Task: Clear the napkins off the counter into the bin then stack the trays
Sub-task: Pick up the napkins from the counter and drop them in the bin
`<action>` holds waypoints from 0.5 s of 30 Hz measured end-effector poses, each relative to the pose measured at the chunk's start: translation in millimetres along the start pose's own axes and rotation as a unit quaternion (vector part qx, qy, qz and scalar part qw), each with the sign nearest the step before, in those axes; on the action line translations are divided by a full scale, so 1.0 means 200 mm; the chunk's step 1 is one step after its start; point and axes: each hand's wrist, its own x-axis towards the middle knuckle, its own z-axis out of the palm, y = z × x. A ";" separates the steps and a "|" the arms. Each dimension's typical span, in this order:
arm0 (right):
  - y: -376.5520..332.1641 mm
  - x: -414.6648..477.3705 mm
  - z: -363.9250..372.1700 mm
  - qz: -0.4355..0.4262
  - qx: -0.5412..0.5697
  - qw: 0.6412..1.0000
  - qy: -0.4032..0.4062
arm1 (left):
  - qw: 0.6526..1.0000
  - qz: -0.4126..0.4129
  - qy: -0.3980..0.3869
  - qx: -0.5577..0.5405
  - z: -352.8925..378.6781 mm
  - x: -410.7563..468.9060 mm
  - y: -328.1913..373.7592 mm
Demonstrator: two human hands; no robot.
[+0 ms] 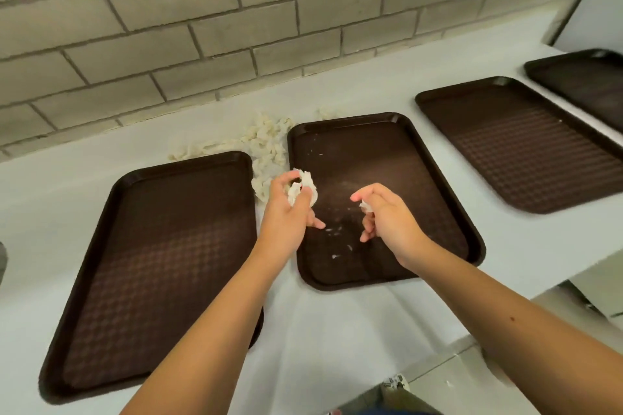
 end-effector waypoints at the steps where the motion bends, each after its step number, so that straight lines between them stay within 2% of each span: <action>1: 0.01 -0.01 -0.04 -0.003 0.006 1.000 0.012 | 0.999 0.003 -0.028 -0.040 0.04 0.00 0.01; 3: 0.04 -0.04 -0.12 -0.008 0.026 0.999 0.036 | 0.992 0.005 -0.081 -0.096 0.14 -0.01 0.04; 6: 0.08 -0.08 -0.26 -0.009 0.060 0.995 0.078 | 0.986 -0.016 -0.126 -0.110 0.30 -0.03 0.07; 9: 0.13 -0.14 -0.44 0.000 0.081 0.990 0.118 | 0.975 -0.110 -0.137 -0.134 0.47 -0.05 0.14; 11: 0.17 -0.18 -0.56 0.006 0.075 0.987 0.141 | 0.973 -0.158 -0.140 -0.096 0.58 -0.08 0.19; 15: 0.27 -0.28 -0.85 0.017 0.059 0.983 0.171 | 0.981 -0.121 -0.151 -0.014 0.90 -0.15 0.24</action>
